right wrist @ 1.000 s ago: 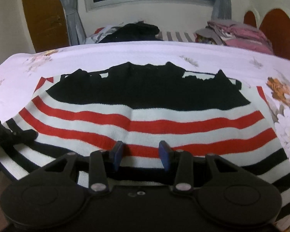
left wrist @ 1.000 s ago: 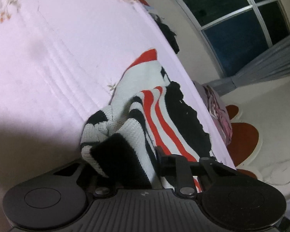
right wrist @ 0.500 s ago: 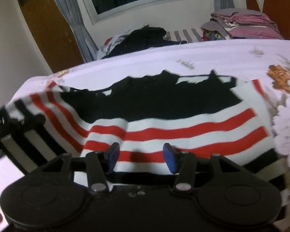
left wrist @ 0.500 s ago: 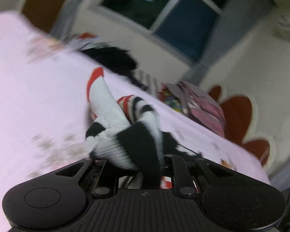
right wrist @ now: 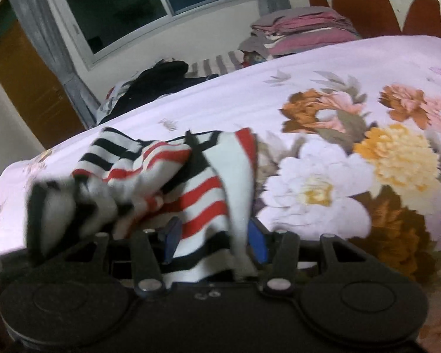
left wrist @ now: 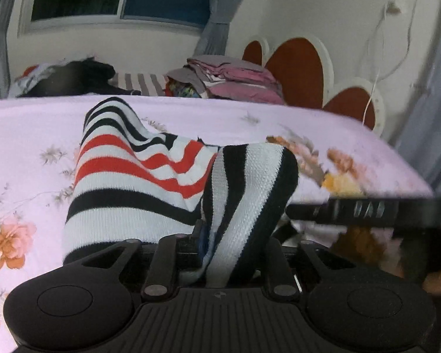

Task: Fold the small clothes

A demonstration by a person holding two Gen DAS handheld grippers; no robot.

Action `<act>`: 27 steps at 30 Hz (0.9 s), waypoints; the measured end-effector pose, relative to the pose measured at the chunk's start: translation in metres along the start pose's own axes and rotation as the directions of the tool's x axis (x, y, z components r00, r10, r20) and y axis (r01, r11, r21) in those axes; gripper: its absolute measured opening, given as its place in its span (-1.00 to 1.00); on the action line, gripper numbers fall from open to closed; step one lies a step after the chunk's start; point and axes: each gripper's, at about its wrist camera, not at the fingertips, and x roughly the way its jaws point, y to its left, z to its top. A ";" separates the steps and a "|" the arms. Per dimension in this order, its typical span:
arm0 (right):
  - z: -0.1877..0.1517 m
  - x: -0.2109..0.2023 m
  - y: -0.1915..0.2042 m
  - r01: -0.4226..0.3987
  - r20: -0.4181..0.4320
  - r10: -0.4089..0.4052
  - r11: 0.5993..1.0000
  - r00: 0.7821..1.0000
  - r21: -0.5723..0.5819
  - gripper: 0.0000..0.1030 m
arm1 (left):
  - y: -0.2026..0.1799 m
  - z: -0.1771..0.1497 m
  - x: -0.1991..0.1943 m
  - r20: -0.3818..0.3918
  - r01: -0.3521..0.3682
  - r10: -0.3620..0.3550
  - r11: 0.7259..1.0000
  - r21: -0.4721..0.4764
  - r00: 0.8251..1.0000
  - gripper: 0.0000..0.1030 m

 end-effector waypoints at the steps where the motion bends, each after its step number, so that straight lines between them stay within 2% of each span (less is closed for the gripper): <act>1: 0.001 -0.001 -0.001 0.000 0.003 0.000 1.000 1.000 0.000 -0.05 | -0.002 0.000 -0.002 -0.008 0.008 -0.008 1.000 0.006 1.000 -0.16; 2: 0.003 -0.002 -0.002 -0.002 0.004 0.002 1.000 1.000 -0.001 -0.04 | -0.005 -0.001 -0.006 -0.015 0.028 -0.028 1.000 0.007 1.000 0.03; 3: 0.005 -0.002 -0.001 -0.008 0.003 0.008 1.000 1.000 -0.003 -0.04 | -0.009 -0.004 -0.012 -0.021 0.047 -0.047 0.999 0.012 0.999 0.31; 4: 0.007 -0.003 0.001 -0.013 0.003 0.013 1.000 1.000 -0.004 -0.03 | -0.014 -0.006 -0.016 -0.027 0.063 -0.062 0.998 0.027 0.998 0.41; 5: 0.008 -0.003 0.001 -0.016 0.004 0.016 1.000 1.000 -0.004 0.00 | -0.019 -0.006 -0.019 -0.032 0.073 -0.071 0.996 0.046 0.997 0.42; 7: 0.014 -0.003 0.004 -0.042 0.008 0.042 0.999 0.999 0.014 0.19 | -0.025 -0.011 -0.027 -0.048 0.090 -0.086 0.994 0.069 0.995 0.42; 9: 0.019 -0.003 0.004 -0.078 0.005 0.078 0.996 0.997 0.037 0.20 | -0.021 -0.014 -0.040 -0.056 0.114 -0.111 0.993 0.039 0.992 0.42; 12: 0.024 0.008 0.008 -0.134 -0.035 0.137 0.988 0.990 0.081 0.22 | -0.006 -0.018 -0.067 -0.026 0.113 -0.113 0.993 -0.015 0.993 0.42; 16: 0.022 0.034 0.014 -0.200 -0.113 0.220 0.966 0.969 0.162 0.22 | 0.025 -0.019 -0.103 0.029 0.053 -0.052 0.997 -0.061 0.998 0.42; 20: 0.014 0.057 0.020 -0.226 -0.169 0.269 0.945 0.948 0.236 0.21 | 0.061 -0.015 -0.118 0.054 -0.032 0.039 0.992 -0.125 0.998 0.42; 22: 0.010 0.067 0.024 -0.231 -0.186 0.283 0.938 0.941 0.258 0.02 | 0.078 -0.014 -0.115 0.040 -0.087 0.094 0.984 -0.158 0.995 0.42; 27: 0.008 0.075 0.033 -0.213 -0.188 0.260 0.948 0.947 0.237 -0.27 | 0.098 -0.015 -0.101 0.026 -0.123 0.131 0.971 -0.204 0.991 0.42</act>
